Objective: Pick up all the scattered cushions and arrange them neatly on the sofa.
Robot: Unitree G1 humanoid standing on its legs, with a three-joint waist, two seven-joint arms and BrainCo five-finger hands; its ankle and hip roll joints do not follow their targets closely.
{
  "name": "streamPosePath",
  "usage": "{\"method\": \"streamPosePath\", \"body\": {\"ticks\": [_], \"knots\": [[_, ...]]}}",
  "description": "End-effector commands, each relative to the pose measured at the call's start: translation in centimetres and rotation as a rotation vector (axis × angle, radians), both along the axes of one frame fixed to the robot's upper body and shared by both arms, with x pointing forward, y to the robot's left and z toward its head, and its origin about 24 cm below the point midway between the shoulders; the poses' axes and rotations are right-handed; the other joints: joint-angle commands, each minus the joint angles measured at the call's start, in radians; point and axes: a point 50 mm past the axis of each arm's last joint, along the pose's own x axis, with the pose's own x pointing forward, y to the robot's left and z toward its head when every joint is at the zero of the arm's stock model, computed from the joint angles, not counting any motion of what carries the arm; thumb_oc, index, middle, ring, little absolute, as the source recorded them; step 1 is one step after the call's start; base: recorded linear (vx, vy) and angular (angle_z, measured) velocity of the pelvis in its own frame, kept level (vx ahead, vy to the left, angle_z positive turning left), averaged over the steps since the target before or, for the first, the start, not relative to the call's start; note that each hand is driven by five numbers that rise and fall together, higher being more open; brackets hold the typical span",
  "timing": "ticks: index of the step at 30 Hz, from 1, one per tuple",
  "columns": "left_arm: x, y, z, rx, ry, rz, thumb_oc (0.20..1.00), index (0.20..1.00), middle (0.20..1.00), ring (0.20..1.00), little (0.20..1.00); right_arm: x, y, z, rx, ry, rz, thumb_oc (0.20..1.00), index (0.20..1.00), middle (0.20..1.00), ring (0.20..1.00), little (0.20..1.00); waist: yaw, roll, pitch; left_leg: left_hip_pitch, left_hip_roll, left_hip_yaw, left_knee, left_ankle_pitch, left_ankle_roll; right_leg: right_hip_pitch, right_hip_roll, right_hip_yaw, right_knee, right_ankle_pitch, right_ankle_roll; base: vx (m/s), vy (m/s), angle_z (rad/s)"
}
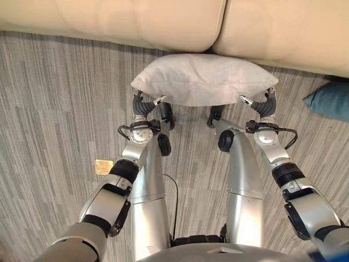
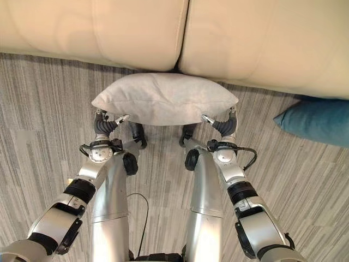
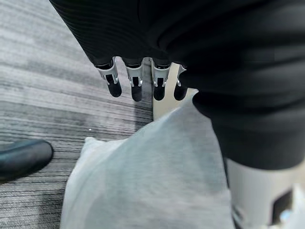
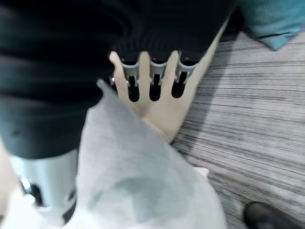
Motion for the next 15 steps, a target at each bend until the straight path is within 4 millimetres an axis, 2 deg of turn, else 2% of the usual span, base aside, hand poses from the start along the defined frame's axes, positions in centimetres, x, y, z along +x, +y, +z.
{"method": "streamPosePath", "body": {"ticks": [1, 2, 3, 4, 5, 8, 10, 12, 13, 15], "knots": [[-1.3, -0.6, -2.2, -0.006, 0.041, 0.002, 1.0, 1.0, 1.0, 1.0, 1.0, -0.9, -0.6, -0.5, -0.005, -0.023, -0.007, 1.0, 1.0, 1.0, 1.0, 1.0, 0.003, 0.056, -0.118, -0.068, -0.007, -0.038, -0.171, 0.117, -0.058, -0.043, 0.006, 0.066, -0.007, -0.007, 0.104, 0.0, 0.023, -0.05], [-1.2, -0.6, -2.2, -0.006, 0.041, 0.002, 1.0, 1.0, 1.0, 1.0, 1.0, -0.9, -0.6, -0.4, -0.005, -0.023, -0.007, 1.0, 1.0, 1.0, 1.0, 1.0, 0.003, 0.056, -0.119, -0.068, -0.007, -0.037, -0.171, 0.117, -0.058, -0.044, 0.006, 0.067, -0.006, -0.007, 0.104, 0.01, 0.006, -0.05], [-0.4, -1.1, -0.8, 0.01, 0.004, -0.016, 1.0, 1.0, 1.0, 1.0, 1.0, -0.2, -0.1, 1.4, -0.035, -0.074, 0.02, 1.0, 1.0, 1.0, 1.0, 1.0, 0.001, 0.058, -0.113, -0.102, -0.006, -0.036, -0.155, 0.118, -0.054, -0.079, 0.011, 0.079, 0.005, -0.003, 0.105, 0.01, -0.008, -0.09], [-0.4, -1.1, -0.7, 0.009, 0.002, -0.016, 1.0, 1.0, 1.0, 1.0, 1.0, -0.1, -0.1, 1.4, -0.035, -0.076, 0.02, 1.0, 1.0, 1.0, 1.0, 1.0, 0.001, 0.057, -0.113, -0.106, -0.006, -0.036, -0.153, 0.118, -0.054, -0.083, 0.011, 0.08, 0.007, -0.003, 0.105, 0.02, -0.028, -0.13], [0.6, -1.7, 1.0, 0.049, -0.035, -0.033, 1.0, 1.0, 1.0, 1.0, 1.0, 0.8, 0.8, 3.4, -0.072, -0.122, 0.051, 1.0, 1.0, 1.0, 1.0, 1.0, -0.001, 0.056, -0.11, -0.14, -0.003, -0.039, -0.138, 0.118, -0.051, -0.115, 0.012, 0.088, 0.018, 0.004, 0.109, 0.02, -0.027, -0.14], [2.0, -2.9, 3.8, 0.082, -0.095, -0.063, 1.0, 1.0, 1.0, 1.0, 1.0, 2.1, 2.5, 5.9, -0.122, -0.17, 0.092, 1.0, 1.0, 1.0, 1.0, 1.0, -0.003, 0.057, -0.109, -0.175, -0.003, -0.041, -0.122, 0.119, -0.046, -0.151, 0.019, 0.098, 0.03, 0.014, 0.114, 0.01, -0.011, -0.02], [2.3, -3.2, 4.5, 0.09, -0.109, -0.072, 1.0, 1.0, 1.0, 1.0, 1.0, 2.5, 2.9, 6.6, -0.127, -0.182, 0.103, 1.0, 1.0, 1.0, 1.0, 1.0, -0.002, 0.058, -0.107, -0.182, -0.003, -0.042, -0.119, 0.118, -0.044, -0.16, 0.023, 0.101, 0.032, 0.015, 0.115, 0.0, 0.0, 0.0], [3.2, -5.6, 7.4, 0.099, -0.179, -0.139, 1.0, 1.0, 1.0, 1.0, 1.0, 3.5, 5.0, 9.0, -0.172, -0.221, 0.162, 1.0, 1.0, 1.0, 1.0, 1.0, 0.003, 0.061, -0.118, -0.193, -0.006, -0.044, -0.12, 0.119, -0.039, -0.172, 0.03, 0.106, 0.028, 0.017, 0.117, 0.03, -0.014, 0.0], [3.3, -6.2, 8.3, 0.103, -0.204, -0.152, 1.0, 1.0, 1.0, 1.0, 1.0, 3.6, 5.4, 9.8, -0.179, -0.237, 0.176, 0.667, 0.667, 0.667, 0.667, 0.667, 0.004, 0.062, -0.118, -0.194, -0.008, -0.045, -0.122, 0.119, -0.038, -0.173, 0.031, 0.107, 0.026, 0.017, 0.117, 0.02, -0.034, 0.0], [3.3, -7.2, 9.7, 0.099, -0.253, -0.179, 1.0, 1.0, 1.0, 1.0, 1.0, 3.7, 6.5, 11.1, -0.193, -0.275, 0.215, 0.2, 0.2, 0.2, 0.2, 0.2, 0.005, 0.065, -0.125, -0.195, -0.011, -0.046, -0.127, 0.12, -0.037, -0.172, 0.034, 0.105, 0.025, 0.016, 0.117, 0.01, -0.034, 0.0]]}}
